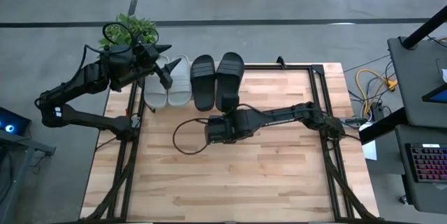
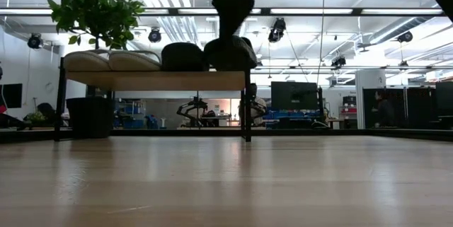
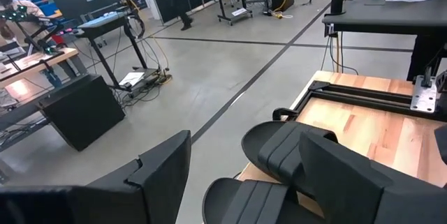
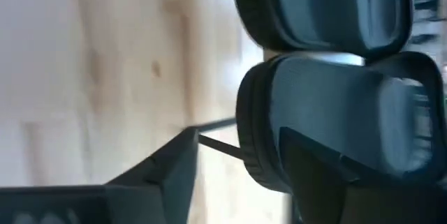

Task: Pick and place slides into the shelf
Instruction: Adjust the pair of black slippers on the shelf

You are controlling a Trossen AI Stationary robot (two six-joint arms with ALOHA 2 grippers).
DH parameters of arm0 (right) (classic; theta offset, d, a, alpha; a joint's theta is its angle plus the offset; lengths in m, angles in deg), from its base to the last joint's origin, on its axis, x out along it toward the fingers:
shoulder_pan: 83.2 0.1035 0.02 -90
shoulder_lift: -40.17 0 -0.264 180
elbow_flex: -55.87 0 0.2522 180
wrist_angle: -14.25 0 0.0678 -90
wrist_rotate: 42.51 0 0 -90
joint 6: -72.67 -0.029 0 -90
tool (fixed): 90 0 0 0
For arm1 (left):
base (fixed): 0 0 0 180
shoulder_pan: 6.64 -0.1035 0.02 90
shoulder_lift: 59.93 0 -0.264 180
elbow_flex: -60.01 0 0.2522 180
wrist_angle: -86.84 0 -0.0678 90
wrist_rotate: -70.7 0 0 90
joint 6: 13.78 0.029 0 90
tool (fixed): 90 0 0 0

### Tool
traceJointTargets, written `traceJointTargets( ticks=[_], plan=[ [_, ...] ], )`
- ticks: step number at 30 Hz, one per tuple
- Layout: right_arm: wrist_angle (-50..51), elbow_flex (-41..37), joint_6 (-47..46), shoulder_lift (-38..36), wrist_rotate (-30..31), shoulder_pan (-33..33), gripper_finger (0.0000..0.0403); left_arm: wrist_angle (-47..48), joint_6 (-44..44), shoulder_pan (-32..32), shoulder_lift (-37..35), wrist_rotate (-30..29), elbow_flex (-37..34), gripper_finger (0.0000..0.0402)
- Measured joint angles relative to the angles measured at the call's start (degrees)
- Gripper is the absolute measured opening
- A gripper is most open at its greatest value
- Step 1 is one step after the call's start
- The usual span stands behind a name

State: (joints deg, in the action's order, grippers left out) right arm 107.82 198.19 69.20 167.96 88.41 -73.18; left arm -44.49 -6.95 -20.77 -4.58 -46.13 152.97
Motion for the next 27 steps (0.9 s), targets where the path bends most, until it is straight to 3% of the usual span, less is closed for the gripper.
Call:
traceJointTargets(
  ticks=[3, 10, 16, 22, 27],
  plan=[
    [-0.4, 2.4, 0.1, -0.3, -3.4, -0.1, 0.0211, 0.0, 0.0, 0.0, 0.0, 0.0, 0.0, 0.0251],
    [-1.2, 5.8, 1.8, -0.8, -3.8, -0.2, 0.0219, 0.0, -0.4, 0.0, 0.0, 0.1, 0.0, 0.0251],
    [-5.3, 6.2, -0.6, -7.4, -3.5, -0.7, 0.0219, 0.0, -0.4, 0.0, 0.0, 0.2, 0.0, 0.0251],
    [-6.0, 3.7, -6.8, -17.7, -0.3, -4.4, 0.0187, 0.0, -0.5, 0.0, 0.0, 0.2, 0.0, 0.0251],
    [-7.8, -6.7, -8.2, -26.4, -11.5, -10.6, 0.0134, 0.0, -0.5, 0.0, 0.0, 0.3, 0.0, 0.0251]
  ],
)
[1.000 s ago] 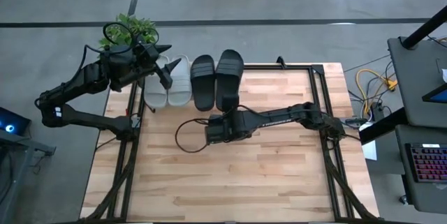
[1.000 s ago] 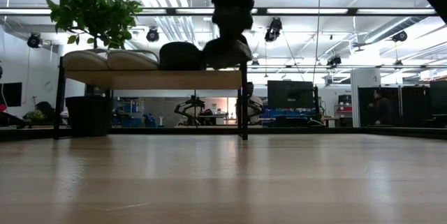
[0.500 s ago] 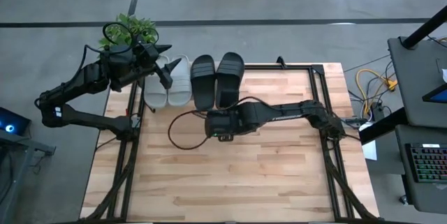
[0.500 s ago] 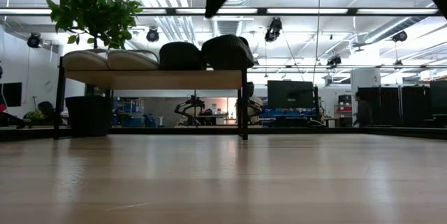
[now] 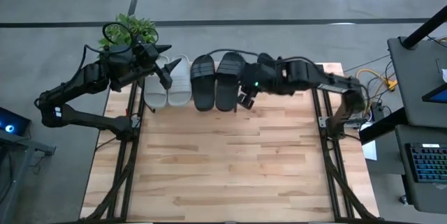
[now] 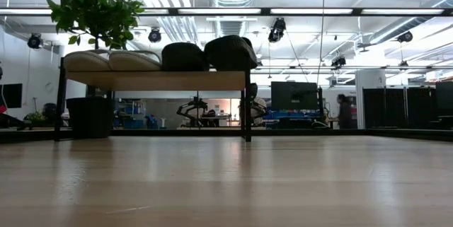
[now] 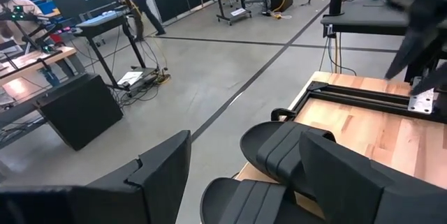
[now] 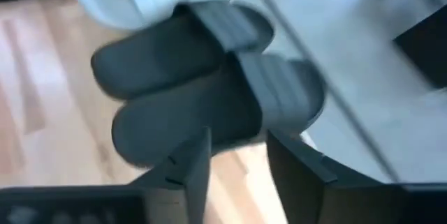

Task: Pick and place slides into the shelf
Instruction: Adjust the pair of black slippers on the shelf

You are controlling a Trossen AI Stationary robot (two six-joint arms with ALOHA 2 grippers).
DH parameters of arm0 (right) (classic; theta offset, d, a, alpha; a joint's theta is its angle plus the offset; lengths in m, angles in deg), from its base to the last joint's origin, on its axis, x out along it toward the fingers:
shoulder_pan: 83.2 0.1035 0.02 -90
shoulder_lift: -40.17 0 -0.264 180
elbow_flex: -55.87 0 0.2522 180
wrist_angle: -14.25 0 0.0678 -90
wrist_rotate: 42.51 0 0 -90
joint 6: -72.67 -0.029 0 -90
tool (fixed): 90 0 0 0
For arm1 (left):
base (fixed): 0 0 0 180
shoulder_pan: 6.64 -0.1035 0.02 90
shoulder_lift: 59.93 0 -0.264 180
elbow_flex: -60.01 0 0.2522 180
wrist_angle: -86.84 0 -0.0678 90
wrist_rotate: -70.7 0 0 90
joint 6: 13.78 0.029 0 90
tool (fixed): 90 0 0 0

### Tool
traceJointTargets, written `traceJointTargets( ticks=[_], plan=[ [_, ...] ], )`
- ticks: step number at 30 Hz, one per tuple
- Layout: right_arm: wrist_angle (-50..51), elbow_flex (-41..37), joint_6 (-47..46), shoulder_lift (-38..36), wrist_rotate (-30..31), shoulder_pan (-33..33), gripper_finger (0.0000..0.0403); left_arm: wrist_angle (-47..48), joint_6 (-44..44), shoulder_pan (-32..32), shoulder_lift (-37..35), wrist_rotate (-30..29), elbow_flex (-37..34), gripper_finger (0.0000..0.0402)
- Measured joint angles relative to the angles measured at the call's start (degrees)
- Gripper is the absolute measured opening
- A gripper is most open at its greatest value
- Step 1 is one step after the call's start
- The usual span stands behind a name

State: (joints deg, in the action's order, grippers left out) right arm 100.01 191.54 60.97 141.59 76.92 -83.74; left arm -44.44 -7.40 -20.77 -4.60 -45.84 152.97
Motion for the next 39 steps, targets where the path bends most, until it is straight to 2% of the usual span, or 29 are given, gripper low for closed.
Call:
traceJointTargets(
  ticks=[4, 7, 12, 16, 19, 28, 39],
  plan=[
    [-9.1, -12.7, 2.6, -6.2, -10.1, -4.6, 0.0069, 0.0, 0.0, 0.0, -0.3, 0.0, 0.0, 0.0251],
    [-18.3, -22.0, 5.1, -10.5, -14.9, -8.0, 0.0020, 0.0, 0.0, 0.0, -0.5, 0.0, 0.0, 0.0251],
    [-23.7, -33.0, 5.5, -14.7, -14.9, -13.6, 0.0012, -0.1, 0.0, 0.0, -0.8, 0.0, 0.0, 0.0251],
    [-28.6, -38.5, 5.1, -15.0, -16.5, -16.0, 0.0009, -0.3, 0.0, 0.0, -0.8, 0.0, 0.0, 0.0251],
    [-33.7, -41.1, 5.2, -14.5, -17.5, -16.5, 0.0009, -0.3, 0.0, 0.0, -0.8, 0.0, 0.0, 0.0251],
    [-36.2, -44.5, 5.7, -14.1, -15.9, -20.6, 0.0009, -0.3, 0.0, 0.0, -0.7, 0.0, 0.0, 0.0251],
    [-44.2, -47.3, 5.1, -14.0, -18.8, -22.7, 0.0009, -0.2, 0.0, 0.0, -0.6, -0.1, 0.0, 0.0251]
  ],
)
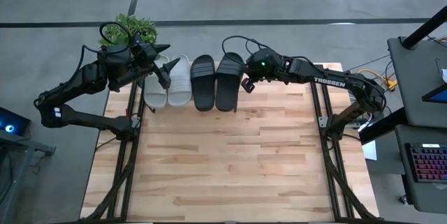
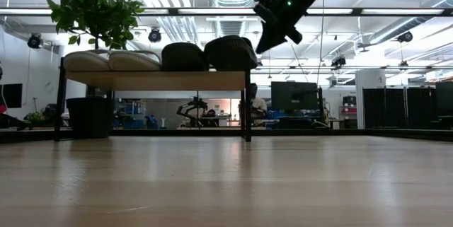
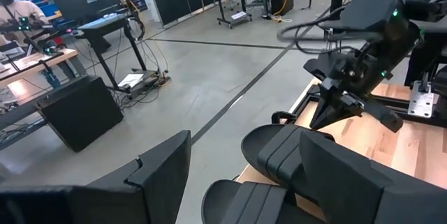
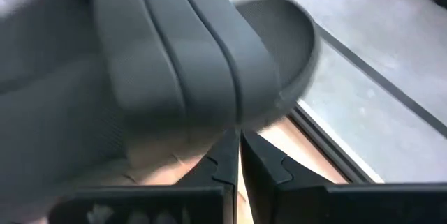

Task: Pick and place slides into the shelf
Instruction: Adjust the pair of black slippers on the shelf

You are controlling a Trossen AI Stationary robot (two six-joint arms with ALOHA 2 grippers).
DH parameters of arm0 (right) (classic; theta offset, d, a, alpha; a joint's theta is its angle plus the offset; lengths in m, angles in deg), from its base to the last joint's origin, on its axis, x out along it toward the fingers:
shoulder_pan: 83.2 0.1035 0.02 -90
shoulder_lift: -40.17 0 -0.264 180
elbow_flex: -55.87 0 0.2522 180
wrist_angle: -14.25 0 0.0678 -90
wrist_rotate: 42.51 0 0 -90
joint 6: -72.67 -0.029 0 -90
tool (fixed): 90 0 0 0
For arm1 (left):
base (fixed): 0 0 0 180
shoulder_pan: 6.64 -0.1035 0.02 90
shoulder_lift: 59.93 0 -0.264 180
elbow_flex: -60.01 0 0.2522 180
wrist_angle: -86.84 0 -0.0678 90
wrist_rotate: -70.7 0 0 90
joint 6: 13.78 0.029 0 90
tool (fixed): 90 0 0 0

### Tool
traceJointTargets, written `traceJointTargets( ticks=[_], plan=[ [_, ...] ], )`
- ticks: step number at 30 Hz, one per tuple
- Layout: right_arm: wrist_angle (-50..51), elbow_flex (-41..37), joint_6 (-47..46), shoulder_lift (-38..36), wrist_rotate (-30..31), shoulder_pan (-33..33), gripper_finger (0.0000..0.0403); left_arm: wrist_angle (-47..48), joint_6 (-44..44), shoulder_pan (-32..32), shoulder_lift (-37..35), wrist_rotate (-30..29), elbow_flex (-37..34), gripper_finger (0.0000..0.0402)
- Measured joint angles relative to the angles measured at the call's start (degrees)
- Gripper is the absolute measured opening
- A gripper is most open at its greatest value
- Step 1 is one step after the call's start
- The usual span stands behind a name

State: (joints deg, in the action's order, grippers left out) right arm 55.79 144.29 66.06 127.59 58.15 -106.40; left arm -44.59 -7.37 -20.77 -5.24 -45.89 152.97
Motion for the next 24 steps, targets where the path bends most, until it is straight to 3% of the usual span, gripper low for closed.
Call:
traceJointTargets(
  ticks=[9, 24],
  plan=[
    [-5.9, 0.2, -0.9, 3.1, -4.0, -0.1, 0.0008, 0.0, 0.0, 0.0, 0.0, 0.0, 0.0, 0.0251],
    [-6.6, 0.6, 0.5, 2.3, -4.2, -0.5, 0.0008, -0.1, 0.0, 0.0, 0.0, 0.0, 0.0, 0.0251]
  ],
)
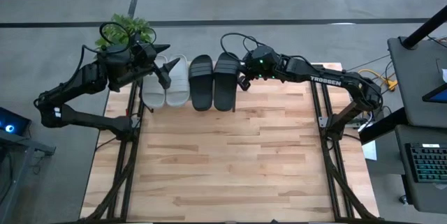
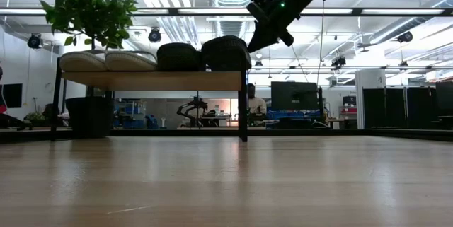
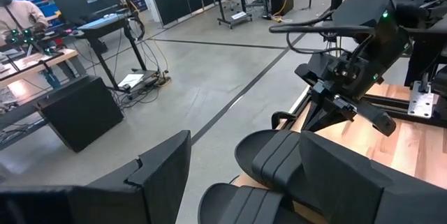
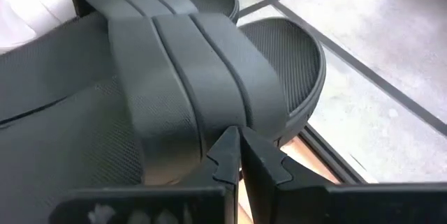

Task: Pick and place slides into the shelf
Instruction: Adjust the pair of black slippers on the shelf, then return to Home Position

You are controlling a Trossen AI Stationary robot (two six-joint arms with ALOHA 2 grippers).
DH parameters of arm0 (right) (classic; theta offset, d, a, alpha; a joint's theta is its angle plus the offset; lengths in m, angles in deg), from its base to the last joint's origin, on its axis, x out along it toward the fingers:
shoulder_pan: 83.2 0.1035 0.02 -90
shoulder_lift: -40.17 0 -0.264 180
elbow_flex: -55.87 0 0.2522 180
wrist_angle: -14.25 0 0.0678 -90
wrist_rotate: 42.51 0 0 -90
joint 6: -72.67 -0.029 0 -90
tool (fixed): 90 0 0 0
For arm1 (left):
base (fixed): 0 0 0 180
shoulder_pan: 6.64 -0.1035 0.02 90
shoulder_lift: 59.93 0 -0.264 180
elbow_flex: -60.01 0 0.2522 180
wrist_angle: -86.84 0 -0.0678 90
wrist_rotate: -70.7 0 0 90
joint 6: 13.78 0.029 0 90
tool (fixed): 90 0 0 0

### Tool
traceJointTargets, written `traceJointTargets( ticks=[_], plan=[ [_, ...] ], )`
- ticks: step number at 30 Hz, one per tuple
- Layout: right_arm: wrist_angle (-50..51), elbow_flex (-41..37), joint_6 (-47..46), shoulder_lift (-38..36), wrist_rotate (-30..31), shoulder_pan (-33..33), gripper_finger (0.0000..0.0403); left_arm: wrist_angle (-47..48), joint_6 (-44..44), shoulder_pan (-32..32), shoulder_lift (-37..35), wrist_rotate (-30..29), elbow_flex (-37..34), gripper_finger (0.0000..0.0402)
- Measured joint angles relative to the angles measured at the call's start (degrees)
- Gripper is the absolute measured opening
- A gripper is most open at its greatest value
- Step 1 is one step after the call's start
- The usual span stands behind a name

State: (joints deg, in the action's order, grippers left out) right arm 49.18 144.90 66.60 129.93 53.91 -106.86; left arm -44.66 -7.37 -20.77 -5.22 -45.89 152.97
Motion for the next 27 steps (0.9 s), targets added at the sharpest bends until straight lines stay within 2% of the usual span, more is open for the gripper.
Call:
traceJointTargets(
  ticks=[4, 6, 8, 11, 14, 17, 20, 24, 27],
  plan=[
    [-0.8, 0.7, -0.8, -2.1, 0.3, 0.0, 0.0008, 0.0, 0.0, 0.0, -0.1, 0.3, 0.0, 0.0251],
    [-2.0, 1.9, -0.5, -4.1, -0.9, 0.5, 0.0008, -0.2, -0.1, 0.0, -0.2, 2.8, 0.0, 0.0251],
    [-4.8, 2.7, 1.6, -6.9, -6.8, 0.9, 0.0008, -1.0, -2.1, 0.0, -0.5, 8.7, 0.0, 0.0251],
    [-9.3, 3.1, 3.0, -11.5, -17.1, 1.8, 0.0008, -2.3, -6.2, 0.0, -0.9, 22.2, 0.0, 0.0251],
    [-8.2, 3.1, 3.0, -16.3, -18.4, 2.7, 0.0009, -3.4, -8.3, 0.1, -1.3, 34.1, 0.0, 0.0238],
    [-4.1, 3.0, 4.9, -20.7, -15.2, 3.5, 0.0008, -5.4, -10.3, 0.4, -2.4, 40.7, 0.0, 0.0198],
    [-0.2, 2.7, 4.9, -24.2, -10.8, 4.2, 0.0008, -6.1, -9.9, 1.2, -4.0, 42.3, 0.0, 0.0129],
    [2.5, 1.3, 3.5, -26.4, -9.4, 4.3, 0.0009, -5.8, -7.4, 2.0, -5.7, 41.5, -1.1, 0.0022],
    [2.4, 0.1, 2.8, -27.1, -9.2, 4.3, 0.0008, -5.7, -7.1, 2.3, -8.0, 37.7, -4.4, 0.0012]
  ],
)
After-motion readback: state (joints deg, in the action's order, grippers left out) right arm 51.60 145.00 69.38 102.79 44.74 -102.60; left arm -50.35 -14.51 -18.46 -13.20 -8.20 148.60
